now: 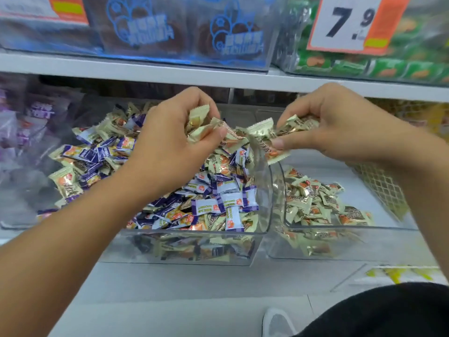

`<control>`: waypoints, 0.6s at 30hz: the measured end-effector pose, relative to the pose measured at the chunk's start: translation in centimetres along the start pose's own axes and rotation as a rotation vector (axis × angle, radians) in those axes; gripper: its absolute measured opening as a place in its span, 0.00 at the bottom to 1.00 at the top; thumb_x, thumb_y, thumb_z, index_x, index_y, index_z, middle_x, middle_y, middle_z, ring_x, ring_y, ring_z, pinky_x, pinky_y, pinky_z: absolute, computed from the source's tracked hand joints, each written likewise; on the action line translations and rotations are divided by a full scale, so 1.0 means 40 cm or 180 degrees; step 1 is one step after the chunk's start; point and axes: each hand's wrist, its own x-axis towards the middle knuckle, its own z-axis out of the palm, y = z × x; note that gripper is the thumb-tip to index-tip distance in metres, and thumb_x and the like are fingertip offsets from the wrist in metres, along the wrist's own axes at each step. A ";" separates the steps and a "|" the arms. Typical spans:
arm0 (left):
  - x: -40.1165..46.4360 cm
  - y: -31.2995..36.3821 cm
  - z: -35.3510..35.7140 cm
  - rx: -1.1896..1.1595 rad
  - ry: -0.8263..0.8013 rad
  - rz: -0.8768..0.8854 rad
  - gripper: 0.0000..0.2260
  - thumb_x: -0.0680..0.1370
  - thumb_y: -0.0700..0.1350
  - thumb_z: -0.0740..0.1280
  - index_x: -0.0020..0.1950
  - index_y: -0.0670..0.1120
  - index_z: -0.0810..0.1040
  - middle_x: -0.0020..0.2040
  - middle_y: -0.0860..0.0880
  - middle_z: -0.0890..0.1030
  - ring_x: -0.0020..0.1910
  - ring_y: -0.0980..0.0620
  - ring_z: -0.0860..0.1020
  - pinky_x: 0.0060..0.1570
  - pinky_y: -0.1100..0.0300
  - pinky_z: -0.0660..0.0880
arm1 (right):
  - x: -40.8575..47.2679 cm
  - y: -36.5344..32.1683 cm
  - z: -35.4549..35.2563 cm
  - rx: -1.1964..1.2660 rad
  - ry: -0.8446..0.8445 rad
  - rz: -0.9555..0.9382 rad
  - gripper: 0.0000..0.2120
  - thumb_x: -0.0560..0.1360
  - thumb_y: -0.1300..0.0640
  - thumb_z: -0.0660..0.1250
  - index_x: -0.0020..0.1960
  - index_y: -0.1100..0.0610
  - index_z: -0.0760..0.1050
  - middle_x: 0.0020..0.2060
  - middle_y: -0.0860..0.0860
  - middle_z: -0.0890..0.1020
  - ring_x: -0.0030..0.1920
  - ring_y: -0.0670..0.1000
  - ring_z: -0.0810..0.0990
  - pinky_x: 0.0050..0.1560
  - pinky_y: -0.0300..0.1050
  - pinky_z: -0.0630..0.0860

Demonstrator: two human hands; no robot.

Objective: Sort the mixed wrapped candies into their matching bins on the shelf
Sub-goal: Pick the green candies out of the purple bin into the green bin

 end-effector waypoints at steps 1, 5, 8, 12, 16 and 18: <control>0.001 0.025 0.017 -0.0049 0.0015 0.0157 0.07 0.75 0.44 0.73 0.45 0.46 0.76 0.35 0.54 0.78 0.32 0.57 0.74 0.33 0.66 0.69 | -0.018 0.027 -0.018 0.0404 0.0004 0.0231 0.05 0.70 0.55 0.77 0.41 0.56 0.84 0.25 0.45 0.79 0.24 0.44 0.72 0.26 0.32 0.64; 0.029 0.116 0.109 -0.0064 -0.0265 0.0622 0.07 0.75 0.45 0.73 0.46 0.48 0.76 0.36 0.53 0.80 0.36 0.52 0.76 0.37 0.63 0.72 | -0.065 0.161 -0.020 0.1136 -0.0175 0.1280 0.09 0.70 0.55 0.77 0.41 0.61 0.83 0.27 0.51 0.74 0.26 0.48 0.63 0.25 0.38 0.59; 0.073 0.145 0.194 0.0287 -0.1016 0.0705 0.09 0.76 0.48 0.72 0.51 0.53 0.74 0.39 0.60 0.77 0.39 0.57 0.75 0.40 0.61 0.69 | -0.081 0.236 -0.002 0.1161 -0.0433 0.2018 0.10 0.72 0.54 0.76 0.38 0.60 0.81 0.28 0.52 0.77 0.26 0.48 0.65 0.26 0.40 0.59; 0.127 0.140 0.287 0.0776 -0.1771 0.0521 0.11 0.77 0.47 0.69 0.57 0.53 0.72 0.44 0.53 0.77 0.42 0.54 0.75 0.41 0.57 0.68 | -0.092 0.280 -0.010 0.1458 -0.0403 0.2362 0.10 0.79 0.56 0.69 0.55 0.62 0.80 0.44 0.56 0.86 0.32 0.50 0.79 0.24 0.39 0.72; 0.148 0.134 0.348 0.1006 -0.2364 0.0313 0.17 0.80 0.47 0.67 0.67 0.52 0.68 0.58 0.49 0.78 0.56 0.49 0.77 0.54 0.56 0.72 | -0.098 0.305 -0.012 0.1213 -0.0326 0.2386 0.09 0.80 0.53 0.67 0.56 0.57 0.81 0.54 0.57 0.85 0.45 0.58 0.81 0.51 0.62 0.82; 0.149 0.133 0.355 0.1018 -0.2485 0.0304 0.23 0.79 0.48 0.68 0.73 0.50 0.65 0.69 0.50 0.73 0.67 0.51 0.72 0.63 0.60 0.67 | -0.100 0.301 -0.012 0.0876 -0.0295 0.2394 0.11 0.79 0.50 0.67 0.58 0.53 0.80 0.55 0.55 0.83 0.49 0.56 0.83 0.53 0.58 0.82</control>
